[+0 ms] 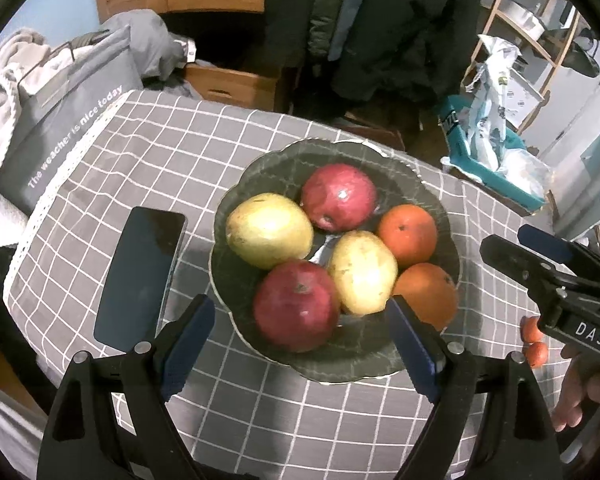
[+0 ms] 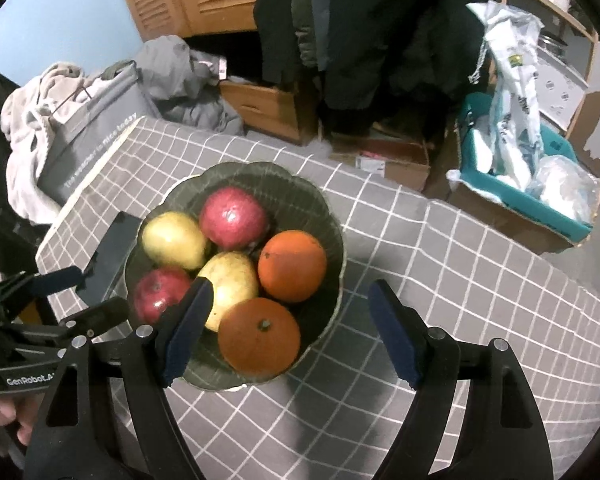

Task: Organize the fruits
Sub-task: 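Lift both open tools from the bowl and move toward the two small oranges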

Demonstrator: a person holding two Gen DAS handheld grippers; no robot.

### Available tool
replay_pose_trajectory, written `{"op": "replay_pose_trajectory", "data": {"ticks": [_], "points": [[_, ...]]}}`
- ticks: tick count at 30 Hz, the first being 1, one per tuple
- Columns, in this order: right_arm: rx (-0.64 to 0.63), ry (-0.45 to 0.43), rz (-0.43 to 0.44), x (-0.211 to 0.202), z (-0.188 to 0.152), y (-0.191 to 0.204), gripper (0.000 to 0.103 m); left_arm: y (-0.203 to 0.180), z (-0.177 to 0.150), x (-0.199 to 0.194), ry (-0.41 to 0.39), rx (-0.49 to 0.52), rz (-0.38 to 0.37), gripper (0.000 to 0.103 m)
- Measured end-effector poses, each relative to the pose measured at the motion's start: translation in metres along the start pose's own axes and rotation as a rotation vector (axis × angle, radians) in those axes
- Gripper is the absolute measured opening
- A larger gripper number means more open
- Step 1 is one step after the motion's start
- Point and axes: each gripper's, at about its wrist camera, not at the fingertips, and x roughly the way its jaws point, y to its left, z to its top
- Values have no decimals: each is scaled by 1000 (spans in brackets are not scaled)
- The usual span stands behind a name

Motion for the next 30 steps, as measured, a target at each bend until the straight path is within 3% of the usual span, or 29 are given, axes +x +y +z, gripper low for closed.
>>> {"op": "replay_pose_trajectory", "data": {"ticks": [19,30], "points": [[59,-126,-133,-84,-21,-46,80,-61,-2,-52,-109,110,-76,94],[83,-261,-194,-142,-41,-65,80,-93,-7,-83,-193,171,-103,100]]}}
